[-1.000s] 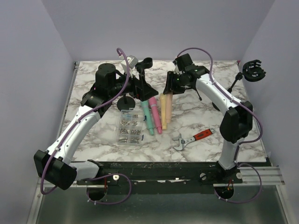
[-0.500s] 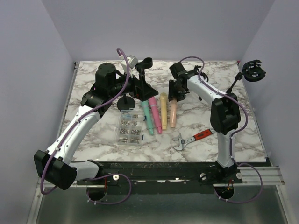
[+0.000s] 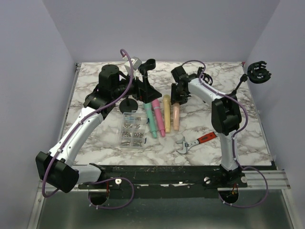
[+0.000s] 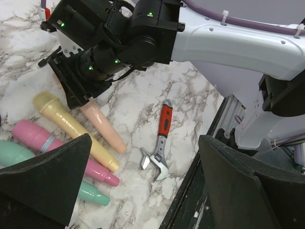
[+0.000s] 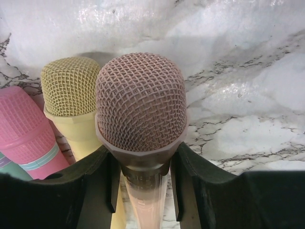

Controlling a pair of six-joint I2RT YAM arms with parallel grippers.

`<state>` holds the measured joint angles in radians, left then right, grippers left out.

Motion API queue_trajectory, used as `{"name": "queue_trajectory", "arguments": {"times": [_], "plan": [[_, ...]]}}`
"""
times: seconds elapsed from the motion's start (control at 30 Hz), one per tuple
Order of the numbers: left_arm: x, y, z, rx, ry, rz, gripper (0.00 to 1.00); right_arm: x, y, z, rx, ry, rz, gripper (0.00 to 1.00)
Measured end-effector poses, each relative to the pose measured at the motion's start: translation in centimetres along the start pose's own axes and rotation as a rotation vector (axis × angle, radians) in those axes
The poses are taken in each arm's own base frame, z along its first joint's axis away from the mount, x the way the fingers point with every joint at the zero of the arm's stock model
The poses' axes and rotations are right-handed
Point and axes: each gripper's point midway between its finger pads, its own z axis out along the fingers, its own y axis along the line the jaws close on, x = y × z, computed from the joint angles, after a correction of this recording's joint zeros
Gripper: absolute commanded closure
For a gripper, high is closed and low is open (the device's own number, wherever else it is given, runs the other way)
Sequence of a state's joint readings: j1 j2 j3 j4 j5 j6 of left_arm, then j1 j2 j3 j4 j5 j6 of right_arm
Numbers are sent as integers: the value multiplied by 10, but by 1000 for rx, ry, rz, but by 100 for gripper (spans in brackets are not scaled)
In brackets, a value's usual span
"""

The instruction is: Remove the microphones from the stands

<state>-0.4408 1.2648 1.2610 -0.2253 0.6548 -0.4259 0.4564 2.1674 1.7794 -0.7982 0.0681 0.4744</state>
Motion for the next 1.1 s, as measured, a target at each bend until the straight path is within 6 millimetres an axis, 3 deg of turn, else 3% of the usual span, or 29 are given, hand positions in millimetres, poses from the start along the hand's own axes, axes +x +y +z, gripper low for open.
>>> {"name": "queue_trajectory", "arguments": {"times": [0.2, 0.53, 1.1], "plan": [[1, 2, 2, -2, 5, -4, 1, -3, 2, 4, -8, -17, 6, 70], [3, 4, 3, -4, 10, -9, 1, 9, -3, 21, 12, 15, 6, 58], [3, 3, 3, -3, 10, -8, 1, 1, -3, 17, 20, -7, 4, 45]]}}
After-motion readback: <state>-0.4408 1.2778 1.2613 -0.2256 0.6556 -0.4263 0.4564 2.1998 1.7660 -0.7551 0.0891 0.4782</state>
